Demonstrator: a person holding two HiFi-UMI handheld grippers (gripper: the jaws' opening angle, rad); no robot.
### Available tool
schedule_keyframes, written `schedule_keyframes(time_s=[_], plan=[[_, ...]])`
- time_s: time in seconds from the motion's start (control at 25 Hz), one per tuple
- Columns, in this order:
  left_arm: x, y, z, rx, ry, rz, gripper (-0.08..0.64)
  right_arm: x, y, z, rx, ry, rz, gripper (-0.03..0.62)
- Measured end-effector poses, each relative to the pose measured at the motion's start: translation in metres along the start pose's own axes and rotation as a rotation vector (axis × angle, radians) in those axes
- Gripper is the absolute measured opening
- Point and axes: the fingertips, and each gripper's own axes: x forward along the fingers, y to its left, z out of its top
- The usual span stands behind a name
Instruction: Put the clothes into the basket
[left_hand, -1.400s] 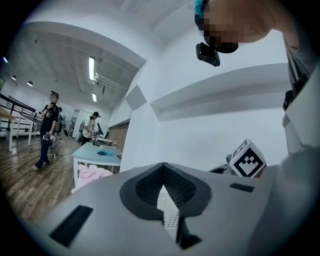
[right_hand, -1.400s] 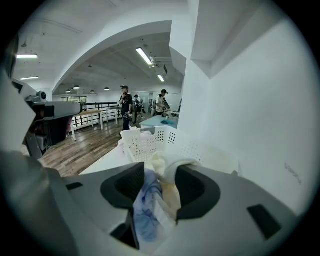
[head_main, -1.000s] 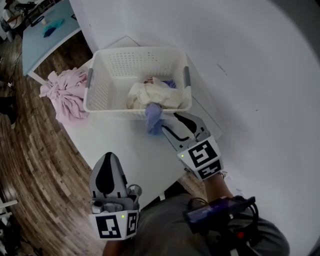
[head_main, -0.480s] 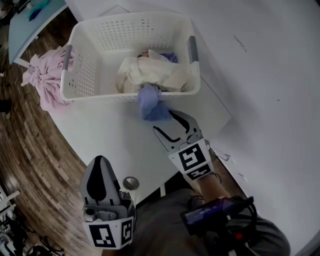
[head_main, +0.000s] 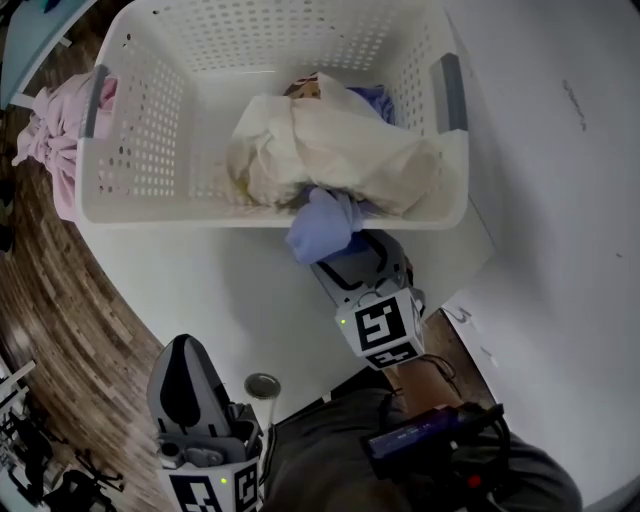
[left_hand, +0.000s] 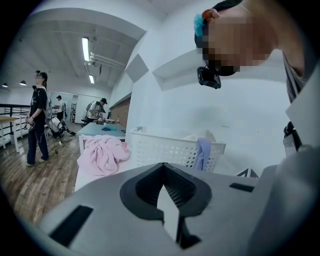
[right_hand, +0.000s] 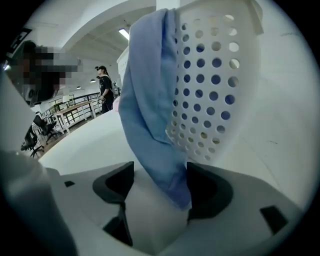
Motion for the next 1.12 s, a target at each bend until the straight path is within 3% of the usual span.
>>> schedule_keyframes(time_s=[0.12,0.2,0.24,0.4,0.68,0.92,1.12], plan=[[-0.002,0.002,-0.002,-0.002,0.000,0.005,0.008,0.002,-0.002,0.000,-0.003,0.011,0.006,0.307],[-0.003,0.003,-0.004,-0.004,0.000,0.009,0.008,-0.001,-0.008,0.000,-0.012,0.005,-0.026,0.220],[-0.003,0.004,-0.006,-0.005,0.001,0.011,0.008,-0.003,-0.012,0.001,-0.009,-0.004,-0.048,0.025],[-0.004,0.007,-0.009,-0.007,0.004,0.019,0.008,-0.014,-0.014,0.016,0.065,-0.068,-0.028,0.026],[-0.030,0.000,0.004,-0.012,0.004,0.018,0.008,-0.063,-0.002,0.059,0.091,-0.198,-0.020,0.025],[-0.040,-0.012,0.036,-0.023,-0.113,-0.017,0.008,-0.122,-0.014,0.133,0.036,-0.355,-0.058,0.025],[-0.050,-0.014,0.072,-0.033,-0.188,-0.004,0.008,-0.161,-0.037,0.196,-0.033,-0.434,-0.087,0.026]])
